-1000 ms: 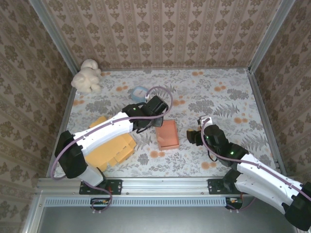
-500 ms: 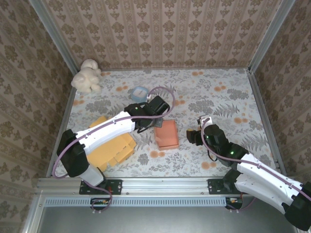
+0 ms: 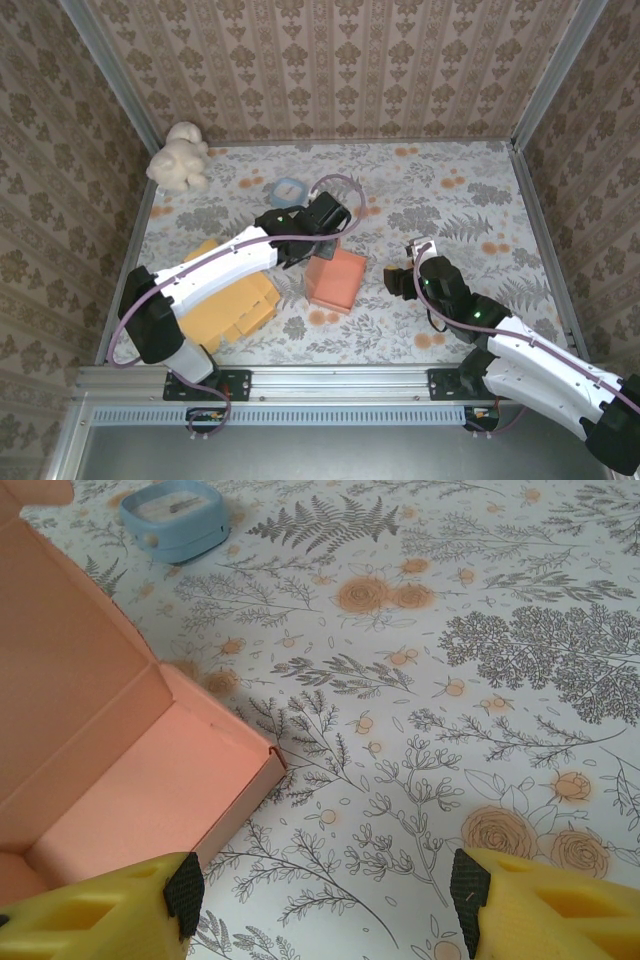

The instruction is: Fold the paper box

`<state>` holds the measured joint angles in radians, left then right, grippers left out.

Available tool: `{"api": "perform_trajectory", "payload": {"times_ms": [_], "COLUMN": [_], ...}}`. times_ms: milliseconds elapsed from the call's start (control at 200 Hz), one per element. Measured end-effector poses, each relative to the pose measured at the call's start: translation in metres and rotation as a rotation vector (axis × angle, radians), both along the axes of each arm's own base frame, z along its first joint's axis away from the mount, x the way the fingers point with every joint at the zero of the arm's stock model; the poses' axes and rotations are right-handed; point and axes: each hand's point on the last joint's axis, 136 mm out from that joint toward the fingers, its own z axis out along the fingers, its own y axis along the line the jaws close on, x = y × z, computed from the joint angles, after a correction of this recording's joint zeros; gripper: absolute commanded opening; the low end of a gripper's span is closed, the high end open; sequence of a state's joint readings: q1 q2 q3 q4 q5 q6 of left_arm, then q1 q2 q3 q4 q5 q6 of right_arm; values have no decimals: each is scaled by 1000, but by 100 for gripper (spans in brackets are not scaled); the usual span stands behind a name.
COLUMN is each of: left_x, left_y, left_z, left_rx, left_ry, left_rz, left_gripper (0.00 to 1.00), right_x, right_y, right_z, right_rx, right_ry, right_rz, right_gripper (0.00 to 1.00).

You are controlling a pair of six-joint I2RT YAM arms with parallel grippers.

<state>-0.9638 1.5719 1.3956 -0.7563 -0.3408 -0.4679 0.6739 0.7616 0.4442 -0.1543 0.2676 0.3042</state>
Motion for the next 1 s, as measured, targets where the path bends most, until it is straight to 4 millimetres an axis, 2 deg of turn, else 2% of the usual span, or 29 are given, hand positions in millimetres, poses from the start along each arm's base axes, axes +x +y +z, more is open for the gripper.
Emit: {"api": "perform_trajectory", "payload": {"times_ms": [195,310,440,560,745,845,1000], "left_x": [-1,-10,-21,-23,-23,-19,-25], "left_y": [-21,-36,-44,-41,-16,-12,-19], "left_z": [11,23,38,52,61,69,80], "left_rx": [92,125,140,123,33,-19,-69], "left_ry": [-86,-147,-225,-307,-407,-456,-522], "left_rz": [-334,-568,-794,-966,-1119,-1154,-1230], "left_gripper": [0,0,0,0,0,0,0], "right_x": [2,2,-2,-3,9,16,21], "right_y": [6,10,8,7,8,14,30], "right_z": [8,17,26,36,48,41,28], "right_rx": [10,21,21,-4,-70,-118,-196], "right_ry": [-34,-81,-172,-265,-362,-367,-351], "right_rz": [31,65,96,124,149,206,345], "right_gripper": [72,73,71,71,71,70,69]}}
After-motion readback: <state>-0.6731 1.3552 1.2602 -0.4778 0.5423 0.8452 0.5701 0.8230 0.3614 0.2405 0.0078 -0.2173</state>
